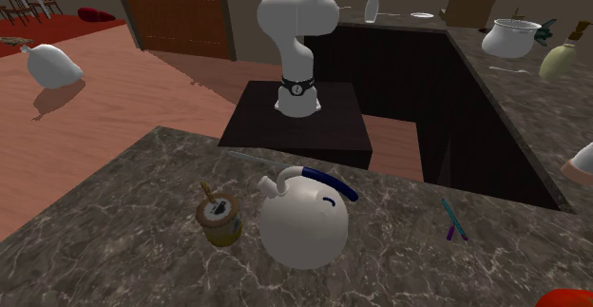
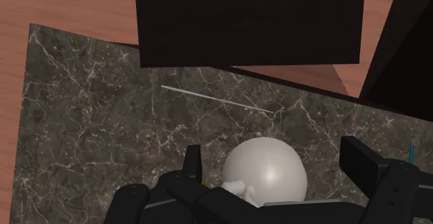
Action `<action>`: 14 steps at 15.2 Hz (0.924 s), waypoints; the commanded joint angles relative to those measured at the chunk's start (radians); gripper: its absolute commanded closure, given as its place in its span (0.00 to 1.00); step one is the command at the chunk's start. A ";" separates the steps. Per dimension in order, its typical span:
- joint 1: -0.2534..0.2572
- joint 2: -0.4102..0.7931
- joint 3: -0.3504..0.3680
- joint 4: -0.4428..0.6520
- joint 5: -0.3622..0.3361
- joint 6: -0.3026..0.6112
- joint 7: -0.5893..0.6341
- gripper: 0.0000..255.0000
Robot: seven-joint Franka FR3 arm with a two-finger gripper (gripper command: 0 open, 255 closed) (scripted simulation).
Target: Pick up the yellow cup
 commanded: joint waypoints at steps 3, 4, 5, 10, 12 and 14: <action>-0.004 0.035 -0.014 -0.030 -0.006 0.069 -0.008 0.00; -0.005 0.055 -0.021 -0.043 -0.009 0.103 -0.012 0.00; -0.007 0.076 -0.027 -0.055 -0.012 0.138 -0.016 0.00; -0.016 0.200 -0.061 -0.092 -0.022 0.307 -0.037 0.00; -0.018 0.258 -0.074 -0.097 -0.024 0.374 -0.045 0.00; -0.021 0.320 -0.087 -0.096 -0.024 0.438 -0.055 0.00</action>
